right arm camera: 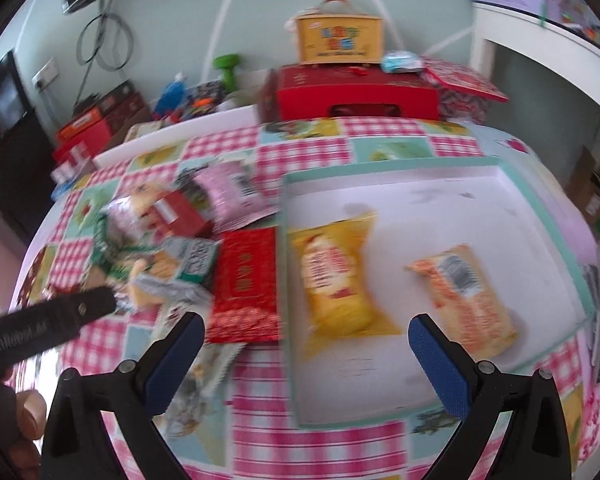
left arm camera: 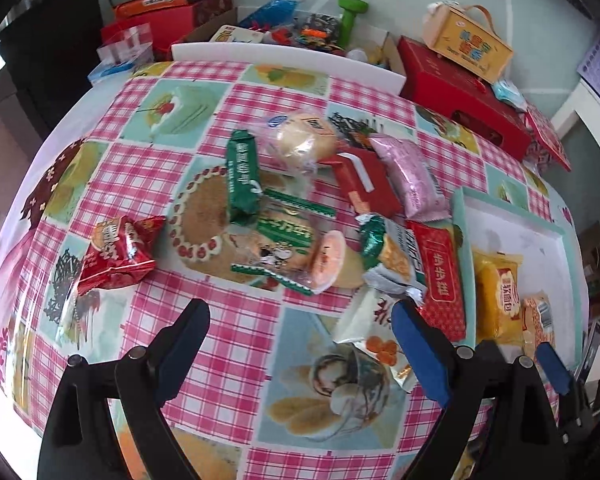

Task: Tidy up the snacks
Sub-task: 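Move the left gripper to the red wrapper while the right gripper reaches the green-labelled pack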

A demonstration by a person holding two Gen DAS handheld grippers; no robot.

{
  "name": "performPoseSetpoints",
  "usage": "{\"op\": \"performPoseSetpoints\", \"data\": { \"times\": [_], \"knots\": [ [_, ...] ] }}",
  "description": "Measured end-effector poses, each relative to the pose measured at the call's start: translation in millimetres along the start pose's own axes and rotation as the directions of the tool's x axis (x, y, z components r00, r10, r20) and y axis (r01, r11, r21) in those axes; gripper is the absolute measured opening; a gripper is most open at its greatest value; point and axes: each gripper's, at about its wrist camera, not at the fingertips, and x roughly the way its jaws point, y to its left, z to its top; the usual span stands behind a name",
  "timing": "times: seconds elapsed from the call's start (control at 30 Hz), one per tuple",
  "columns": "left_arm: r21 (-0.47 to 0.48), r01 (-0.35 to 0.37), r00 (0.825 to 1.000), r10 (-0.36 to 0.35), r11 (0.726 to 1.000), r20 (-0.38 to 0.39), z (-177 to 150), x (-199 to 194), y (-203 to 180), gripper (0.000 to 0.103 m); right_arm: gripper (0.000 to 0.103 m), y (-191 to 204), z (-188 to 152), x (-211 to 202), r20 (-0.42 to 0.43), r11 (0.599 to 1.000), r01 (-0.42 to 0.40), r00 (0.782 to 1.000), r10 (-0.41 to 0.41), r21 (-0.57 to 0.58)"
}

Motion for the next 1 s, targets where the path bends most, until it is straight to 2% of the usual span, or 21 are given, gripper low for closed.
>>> {"op": "performPoseSetpoints", "data": {
  "times": [0.23,0.4,0.57,0.67,0.8,0.87,1.0],
  "knots": [
    [-0.042,-0.01,1.0,0.009,0.999,-0.014,3.0,2.6,20.5,0.092,0.103,40.2,-9.0,10.3,-0.023,0.993,-0.045,0.999,0.043,-0.11],
    [-0.056,0.01,1.0,-0.01,0.998,-0.009,11.2,1.8,27.8,0.092,0.102,50.8,-4.4,15.7,-0.013,0.99,-0.044,0.999,0.042,-0.131],
    [-0.061,0.01,1.0,-0.009,0.998,0.028,27.9,-5.5,39.6,0.092,0.095,60.6,7.4,22.1,-0.002,0.989,-0.057,0.998,0.057,-0.136],
    [-0.089,-0.024,0.999,0.028,0.996,0.041,37.6,-8.1,55.7,0.092,0.092,68.4,12.8,25.3,0.001,0.986,-0.072,0.997,0.073,-0.151],
    [-0.133,-0.103,0.993,0.111,0.986,0.051,47.2,-5.6,82.1,0.092,0.086,76.0,21.0,32.9,-0.004,0.984,-0.097,0.995,0.098,-0.148],
    [-0.182,-0.135,0.99,0.139,0.974,0.013,45.5,4.6,98.6,0.092,0.082,77.9,24.2,39.7,-0.016,0.984,-0.109,0.994,0.108,-0.138],
    [-0.256,-0.142,0.99,0.134,0.956,-0.049,39.1,23.7,123.7,0.092,0.077,80.6,26.1,50.9,-0.042,0.986,-0.108,0.994,0.103,-0.127]
  ]
}}
